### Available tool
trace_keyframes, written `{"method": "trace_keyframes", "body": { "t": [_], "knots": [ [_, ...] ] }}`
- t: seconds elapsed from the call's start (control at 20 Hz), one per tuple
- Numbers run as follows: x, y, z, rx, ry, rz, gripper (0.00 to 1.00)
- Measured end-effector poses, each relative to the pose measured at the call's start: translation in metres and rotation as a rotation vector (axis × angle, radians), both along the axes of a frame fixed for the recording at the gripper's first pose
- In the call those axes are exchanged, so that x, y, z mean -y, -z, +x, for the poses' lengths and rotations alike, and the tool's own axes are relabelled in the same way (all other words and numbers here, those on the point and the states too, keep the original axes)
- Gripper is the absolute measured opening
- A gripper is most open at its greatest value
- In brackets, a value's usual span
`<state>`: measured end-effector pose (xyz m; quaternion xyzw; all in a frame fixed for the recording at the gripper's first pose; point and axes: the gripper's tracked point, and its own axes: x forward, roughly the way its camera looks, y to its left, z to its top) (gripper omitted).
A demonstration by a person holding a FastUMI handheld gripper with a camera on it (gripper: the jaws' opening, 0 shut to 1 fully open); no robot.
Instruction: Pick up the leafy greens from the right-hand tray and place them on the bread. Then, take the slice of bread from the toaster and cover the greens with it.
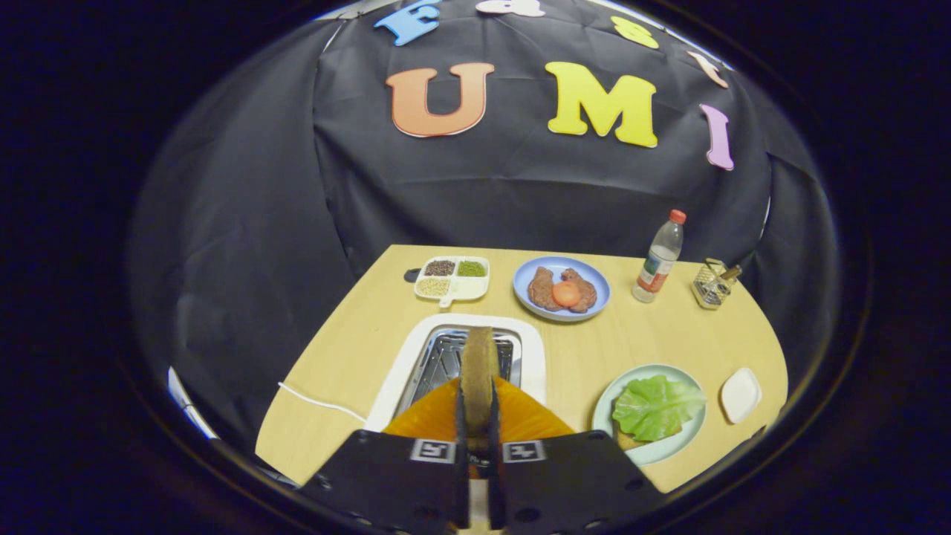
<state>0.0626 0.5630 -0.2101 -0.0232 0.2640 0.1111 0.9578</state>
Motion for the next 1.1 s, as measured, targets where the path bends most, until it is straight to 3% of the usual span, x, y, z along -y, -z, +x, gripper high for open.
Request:
{"method": "trace_keyframes", "body": {
  "t": [0.05, 0.45, 0.7, 0.9, 1.1],
  "knots": [
    [0.000, -0.006, -0.001, 0.000, -0.013, 0.015, 0.07],
    [0.020, -0.095, -0.019, 0.053, -0.073, 0.217, 0.07],
    [0.076, -0.146, -0.016, 0.128, -0.067, 0.287, 0.07],
    [0.137, -0.145, -0.003, 0.154, -0.013, 0.277, 0.07],
    [0.194, -0.103, 0.009, 0.105, 0.024, 0.246, 0.07]
  ]
}}
